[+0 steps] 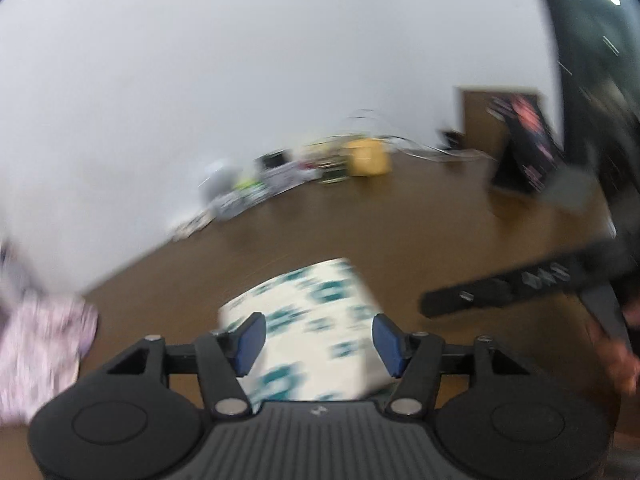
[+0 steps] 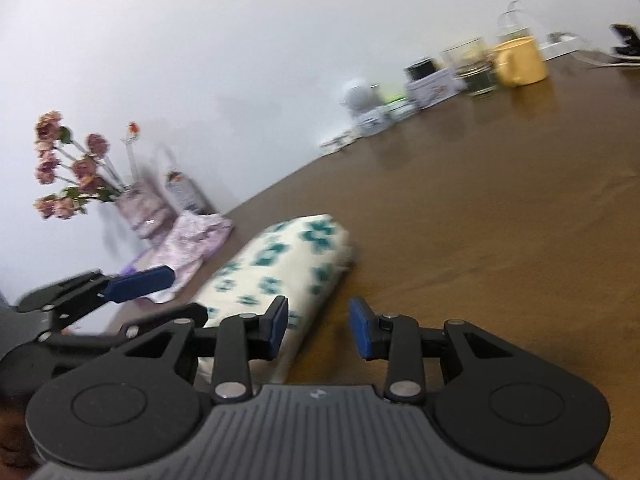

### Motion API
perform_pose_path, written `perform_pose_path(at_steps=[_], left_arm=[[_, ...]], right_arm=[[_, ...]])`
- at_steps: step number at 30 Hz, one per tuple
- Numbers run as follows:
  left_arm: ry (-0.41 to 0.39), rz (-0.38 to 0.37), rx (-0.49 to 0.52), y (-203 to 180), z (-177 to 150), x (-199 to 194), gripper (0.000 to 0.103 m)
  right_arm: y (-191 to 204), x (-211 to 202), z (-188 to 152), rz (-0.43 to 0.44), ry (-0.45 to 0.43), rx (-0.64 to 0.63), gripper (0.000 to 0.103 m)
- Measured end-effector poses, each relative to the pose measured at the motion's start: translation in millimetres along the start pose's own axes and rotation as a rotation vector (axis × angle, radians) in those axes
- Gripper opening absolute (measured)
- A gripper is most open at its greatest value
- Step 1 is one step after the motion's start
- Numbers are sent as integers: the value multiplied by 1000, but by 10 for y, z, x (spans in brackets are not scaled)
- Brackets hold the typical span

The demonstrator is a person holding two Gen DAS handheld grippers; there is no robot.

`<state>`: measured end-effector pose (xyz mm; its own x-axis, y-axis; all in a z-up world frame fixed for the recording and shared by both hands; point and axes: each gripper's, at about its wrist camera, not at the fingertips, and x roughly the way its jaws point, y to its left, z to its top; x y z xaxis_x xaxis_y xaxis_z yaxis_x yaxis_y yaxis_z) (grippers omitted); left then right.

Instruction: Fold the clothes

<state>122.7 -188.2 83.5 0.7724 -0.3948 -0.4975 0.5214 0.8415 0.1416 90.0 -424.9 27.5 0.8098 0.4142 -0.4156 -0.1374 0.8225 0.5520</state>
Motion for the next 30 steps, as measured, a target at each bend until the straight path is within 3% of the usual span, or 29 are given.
perform_pose_path(at_steps=[5, 8, 11, 16, 20, 23, 27, 30], left_arm=[[80, -95, -355, 768, -160, 213, 63], [114, -228, -498, 1000, -296, 440, 61], [116, -327, -591, 1124, -405, 527, 52], [121, -358, -650, 1250, -551, 445, 43], [94, -321, -683, 1364, -704, 206, 43], [41, -319, -664, 1442, -812, -25, 56], [32, -369, -447, 1286, -814, -273, 63], [83, -322, -294, 1056, -788, -222, 62]], right_arm=[[140, 238, 10, 41, 38, 34, 37], [146, 337, -28, 6, 55, 37, 37], [110, 383, -54, -8, 68, 44, 36], [119, 453, -88, 1, 82, 33, 36], [250, 585, -75, 47, 101, 1, 36], [316, 555, -55, 84, 85, -2, 36], [484, 177, -122, 81, 27, -149, 37], [714, 12, -271, 60, 55, -295, 37]])
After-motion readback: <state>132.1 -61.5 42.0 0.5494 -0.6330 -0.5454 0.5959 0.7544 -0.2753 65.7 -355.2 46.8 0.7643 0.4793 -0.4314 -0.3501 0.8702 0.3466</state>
